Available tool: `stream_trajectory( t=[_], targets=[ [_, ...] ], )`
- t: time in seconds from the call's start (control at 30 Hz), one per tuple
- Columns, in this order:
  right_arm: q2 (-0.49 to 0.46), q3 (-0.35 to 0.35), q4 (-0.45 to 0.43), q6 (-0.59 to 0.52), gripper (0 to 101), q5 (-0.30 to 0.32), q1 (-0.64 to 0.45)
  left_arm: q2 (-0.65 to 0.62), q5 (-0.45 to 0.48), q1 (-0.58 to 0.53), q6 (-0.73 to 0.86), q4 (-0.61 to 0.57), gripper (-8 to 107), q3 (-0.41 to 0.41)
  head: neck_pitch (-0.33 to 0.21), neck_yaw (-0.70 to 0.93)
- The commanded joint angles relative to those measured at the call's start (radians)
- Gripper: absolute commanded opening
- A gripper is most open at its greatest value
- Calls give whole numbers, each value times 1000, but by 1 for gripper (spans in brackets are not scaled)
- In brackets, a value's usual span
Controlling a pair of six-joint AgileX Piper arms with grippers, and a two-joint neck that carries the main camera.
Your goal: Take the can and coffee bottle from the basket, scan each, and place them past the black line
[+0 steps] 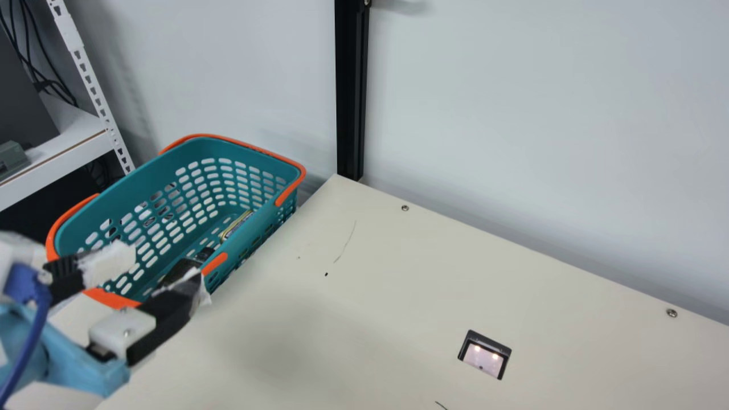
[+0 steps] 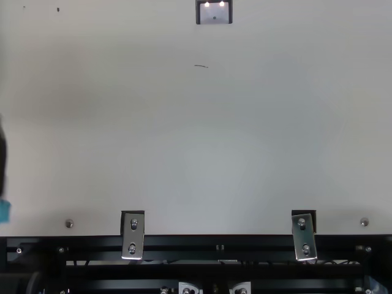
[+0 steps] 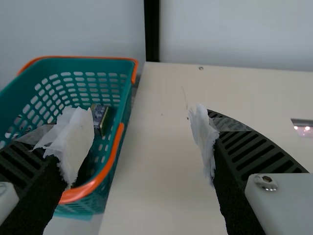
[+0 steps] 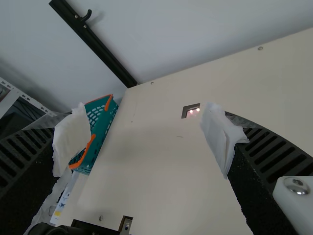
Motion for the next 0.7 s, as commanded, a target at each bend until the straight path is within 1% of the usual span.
stream_trajectory(
  t=[0.0,0.13,0.27,0.47,0.67],
  targets=[
    [0,0,0,0,101,0,0,111,-43,22,-20,31,90,-51,-18,19],
    [0,0,0,0,101,0,0,280,-114,77,-36,75,90,-152,-18,19],
    [0,0,0,0,101,0,0,461,-169,148,0,76,90,-273,-18,19],
    [0,0,0,0,101,0,0,724,-204,254,142,1,90,-459,-18,19],
    [0,0,0,0,101,0,0,968,-178,339,315,-94,90,-650,-18,19]
  ],
)
